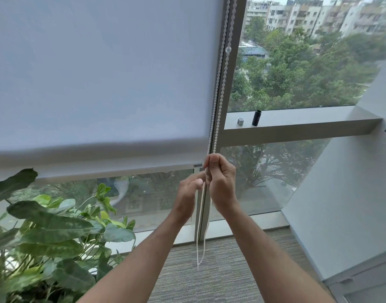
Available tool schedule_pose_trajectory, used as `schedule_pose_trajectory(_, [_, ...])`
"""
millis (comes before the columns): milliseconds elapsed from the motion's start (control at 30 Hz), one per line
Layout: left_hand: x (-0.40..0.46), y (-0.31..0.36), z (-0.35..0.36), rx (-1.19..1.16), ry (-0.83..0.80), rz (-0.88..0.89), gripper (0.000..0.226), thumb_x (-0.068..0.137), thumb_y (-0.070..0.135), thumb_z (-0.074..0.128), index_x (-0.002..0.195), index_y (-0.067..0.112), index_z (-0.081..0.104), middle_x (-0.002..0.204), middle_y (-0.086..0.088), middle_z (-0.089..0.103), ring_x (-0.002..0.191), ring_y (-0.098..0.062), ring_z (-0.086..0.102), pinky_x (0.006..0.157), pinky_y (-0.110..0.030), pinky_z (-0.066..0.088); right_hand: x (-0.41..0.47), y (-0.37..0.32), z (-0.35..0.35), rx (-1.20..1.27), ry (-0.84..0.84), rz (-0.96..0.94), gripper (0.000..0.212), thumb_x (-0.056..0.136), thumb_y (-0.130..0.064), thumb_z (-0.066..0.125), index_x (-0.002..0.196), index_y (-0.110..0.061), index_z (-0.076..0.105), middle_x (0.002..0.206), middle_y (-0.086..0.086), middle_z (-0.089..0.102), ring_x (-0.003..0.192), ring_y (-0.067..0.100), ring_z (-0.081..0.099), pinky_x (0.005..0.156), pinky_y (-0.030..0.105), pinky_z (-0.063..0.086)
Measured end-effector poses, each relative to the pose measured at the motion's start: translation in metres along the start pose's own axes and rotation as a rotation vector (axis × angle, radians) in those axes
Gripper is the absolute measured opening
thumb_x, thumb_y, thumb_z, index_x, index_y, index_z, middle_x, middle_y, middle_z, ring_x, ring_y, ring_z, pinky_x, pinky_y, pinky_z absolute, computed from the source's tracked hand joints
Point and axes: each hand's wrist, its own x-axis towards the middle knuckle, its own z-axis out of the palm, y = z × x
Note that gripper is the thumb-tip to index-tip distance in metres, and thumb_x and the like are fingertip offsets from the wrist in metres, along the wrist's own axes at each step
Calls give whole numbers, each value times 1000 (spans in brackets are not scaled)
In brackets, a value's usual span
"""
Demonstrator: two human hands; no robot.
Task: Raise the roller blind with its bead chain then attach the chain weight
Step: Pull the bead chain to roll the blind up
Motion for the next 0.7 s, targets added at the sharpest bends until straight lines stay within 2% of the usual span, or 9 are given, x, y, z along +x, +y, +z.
schedule_pose_trajectory(67, [7,13,0,-30,69,18,35,92,23,42,99,18,76,95,-5,75,93,-28,67,83,-51,54,-2,6,0,16,-16,5,36,101,-16,42,68,-19,57,55,-14,48,50,2,39,50,17,33])
schedule_pose_trajectory(167, [18,45,5,-186,119,51,34,92,44,49,103,27,76,91,2,74,89,-17,68,80,-35,53,-7,17,1,12,-42,24,36,100,-16,44,65,-17,55,59,-15,49,53,0,38,51,14,33])
schedule_pose_trajectory(300, [32,87,11,-303,-28,179,38,98,44,44,110,21,72,87,-6,70,83,-24,64,75,-34,51,-21,33,-1,-63,-51,61,35,97,-29,45,63,-31,56,55,-16,46,52,2,34,52,22,30])
schedule_pose_trajectory(400, [38,107,15,-317,-95,237,36,101,40,41,113,21,69,77,1,65,69,-16,60,63,-27,48,-32,44,-6,-101,-57,109,35,97,-30,45,64,-29,54,54,-14,42,52,5,33,52,24,28])
schedule_pose_trajectory(467, [39,107,19,-293,-97,235,32,102,36,43,107,20,70,62,8,53,53,-9,46,51,-21,38,-39,50,-13,-117,-54,137,35,98,-24,44,63,-27,52,55,-13,40,53,6,32,51,23,27])
schedule_pose_trajectory(533, [36,99,23,-278,-93,186,33,103,33,43,95,19,72,54,13,38,47,-7,31,46,-20,28,-45,54,-19,-119,-60,171,35,98,-21,43,64,-22,51,55,-12,38,52,9,31,51,25,26])
schedule_pose_trajectory(633, [27,84,27,-293,-43,160,38,102,33,42,78,22,69,51,16,36,45,-5,29,46,-17,28,-53,57,-24,-89,-93,245,37,98,-24,43,62,-24,50,55,-5,36,51,10,29,48,29,24])
schedule_pose_trajectory(700, [22,78,29,-273,8,178,37,101,37,44,75,23,67,50,15,38,45,-5,31,46,-17,29,-57,59,-25,-53,-125,304,43,102,-21,42,60,-30,51,56,-3,35,50,9,27,47,31,21])
